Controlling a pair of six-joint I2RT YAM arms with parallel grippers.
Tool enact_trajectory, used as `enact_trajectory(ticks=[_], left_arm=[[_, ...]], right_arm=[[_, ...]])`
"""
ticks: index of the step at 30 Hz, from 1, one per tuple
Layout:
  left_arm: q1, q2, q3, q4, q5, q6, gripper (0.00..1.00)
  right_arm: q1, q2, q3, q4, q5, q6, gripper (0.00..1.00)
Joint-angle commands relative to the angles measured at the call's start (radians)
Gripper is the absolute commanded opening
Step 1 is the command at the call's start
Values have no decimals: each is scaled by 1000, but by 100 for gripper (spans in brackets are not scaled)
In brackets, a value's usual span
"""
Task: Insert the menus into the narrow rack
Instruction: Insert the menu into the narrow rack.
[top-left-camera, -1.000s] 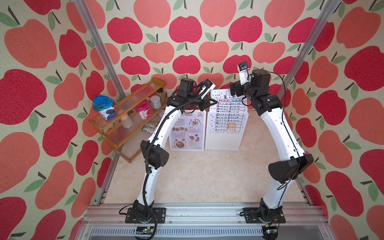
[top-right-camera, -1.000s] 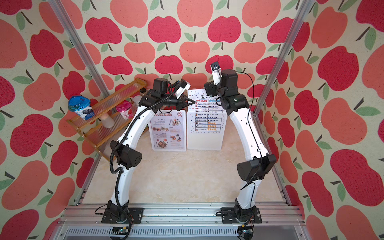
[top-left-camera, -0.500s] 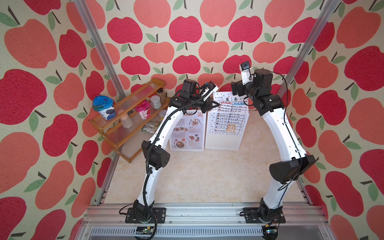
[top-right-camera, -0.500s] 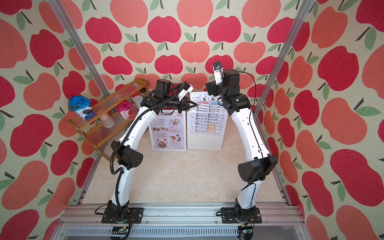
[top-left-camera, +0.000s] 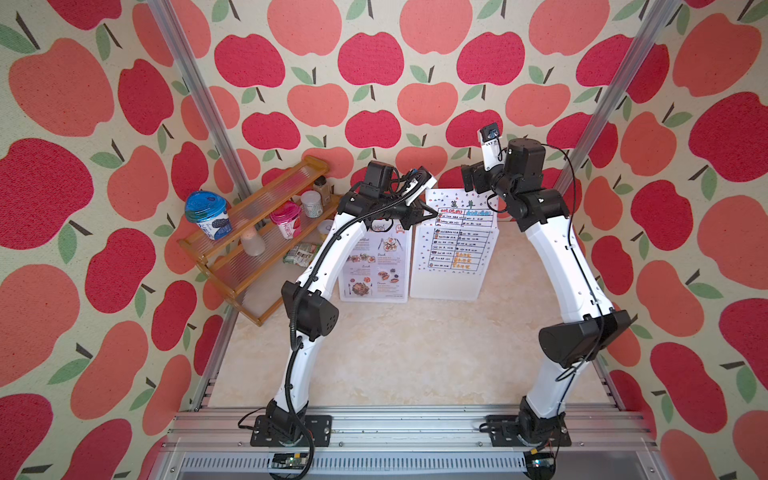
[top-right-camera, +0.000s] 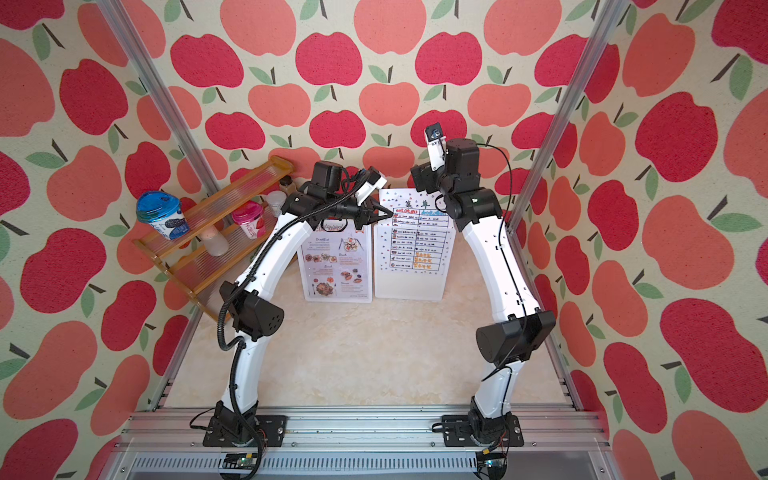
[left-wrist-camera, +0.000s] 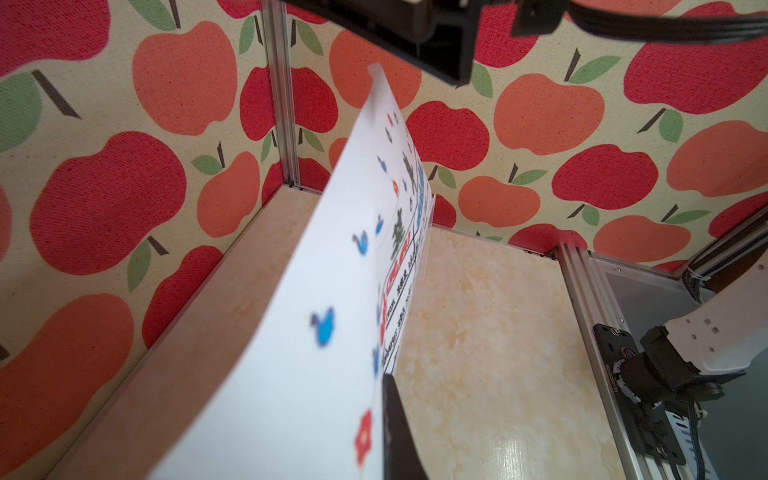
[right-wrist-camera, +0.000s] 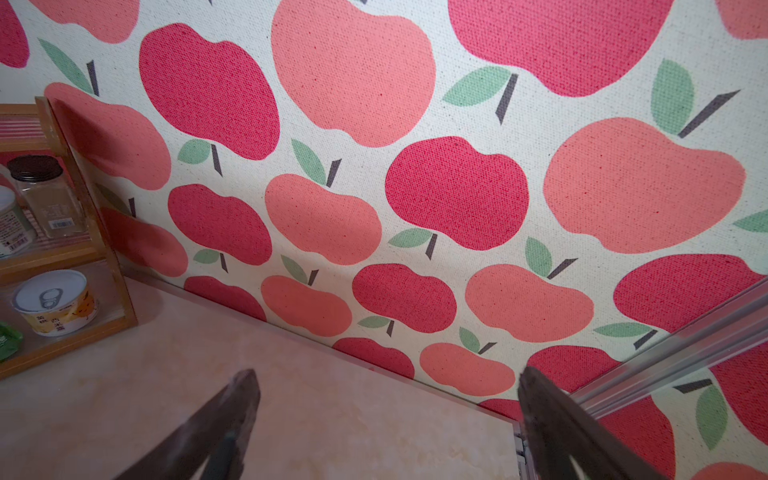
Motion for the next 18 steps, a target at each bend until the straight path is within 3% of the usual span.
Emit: enact_trajectory(ticks=[1, 7, 18], left_arm=[[-10, -38, -14, -46, -8, 27, 0], [-12, -48, -33, -70, -19, 41, 0], [-15, -137, -201, -32, -38, 51, 1]], right_arm=[[-1, 16, 57, -46, -16, 19, 99], [8, 20, 68, -92, -24, 18, 99], [9, 89, 186, -260, -81, 49, 99]])
